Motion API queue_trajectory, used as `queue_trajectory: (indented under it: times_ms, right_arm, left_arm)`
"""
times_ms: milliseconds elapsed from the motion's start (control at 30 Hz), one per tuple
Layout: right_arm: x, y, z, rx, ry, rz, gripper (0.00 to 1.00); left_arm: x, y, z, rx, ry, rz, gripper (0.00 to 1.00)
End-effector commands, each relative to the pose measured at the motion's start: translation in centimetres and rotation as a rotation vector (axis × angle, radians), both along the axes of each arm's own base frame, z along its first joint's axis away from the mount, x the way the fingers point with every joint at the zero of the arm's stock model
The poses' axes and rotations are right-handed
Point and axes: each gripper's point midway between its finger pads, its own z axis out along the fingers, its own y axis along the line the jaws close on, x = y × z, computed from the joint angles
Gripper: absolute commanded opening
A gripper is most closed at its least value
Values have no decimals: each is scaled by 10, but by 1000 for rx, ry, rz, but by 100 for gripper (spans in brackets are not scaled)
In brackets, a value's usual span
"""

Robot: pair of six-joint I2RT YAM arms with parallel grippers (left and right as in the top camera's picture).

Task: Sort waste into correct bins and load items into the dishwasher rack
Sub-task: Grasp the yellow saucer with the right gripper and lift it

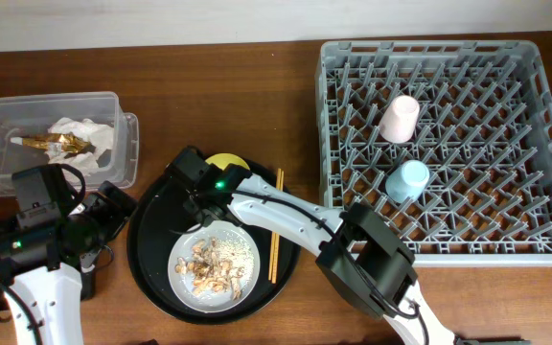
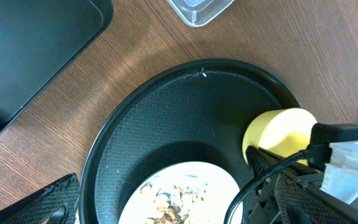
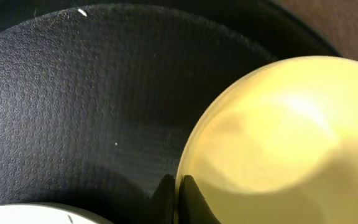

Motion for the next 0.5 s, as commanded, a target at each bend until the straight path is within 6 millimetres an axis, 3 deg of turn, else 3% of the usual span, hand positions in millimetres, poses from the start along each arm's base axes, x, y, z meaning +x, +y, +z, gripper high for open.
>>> queue_trajectory:
  times_ms: [0, 33, 67, 100, 167, 200, 233, 267, 300, 333, 367, 400, 467]
  right_arm:
    - [4, 12, 34, 60, -19, -36, 4]
    - [14, 15, 66, 99, -45, -49, 4]
    - [34, 7, 127, 165, -81, -113, 4]
    - [53, -13, 173, 214, -98, -188, 4]
    - [90, -85, 247, 336, -45, -302, 4]
    - [100, -121, 266, 398, 10, -341, 4]
    - [114, -171, 279, 459, 68, -411, 4]
    - [124, -209, 281, 500, 110, -471, 4]
    - [141, -269, 280, 560, 147, -573, 4]
    - [151, -304, 280, 610, 155, -624, 4]
    - [163, -333, 282, 678, 145, -630, 4]
    - [174, -347, 286, 747, 131, -592, 4]
    - [200, -360, 279, 842, 111, -542, 4]
  left_arm:
    - [1, 2, 5, 6, -13, 11, 99]
    - [1, 2, 5, 6, -13, 11, 99]
    - [1, 2, 5, 6, -13, 11, 99]
    - [1, 2, 5, 5, -13, 11, 99]
    - [1, 2, 5, 6, -13, 11, 99]
    - [1, 2, 5, 6, -13, 11, 99]
    - [1, 2, 5, 6, -13, 11, 99]
    - [1, 2, 5, 6, -13, 11, 99]
    - [1, 2, 5, 5, -13, 11, 99]
    - [1, 2, 5, 6, -13, 11, 99]
    - [1, 2, 5, 6, -13, 11, 99]
    - [1, 2, 5, 6, -13, 11, 99]
    - [1, 2, 5, 5, -13, 11, 99]
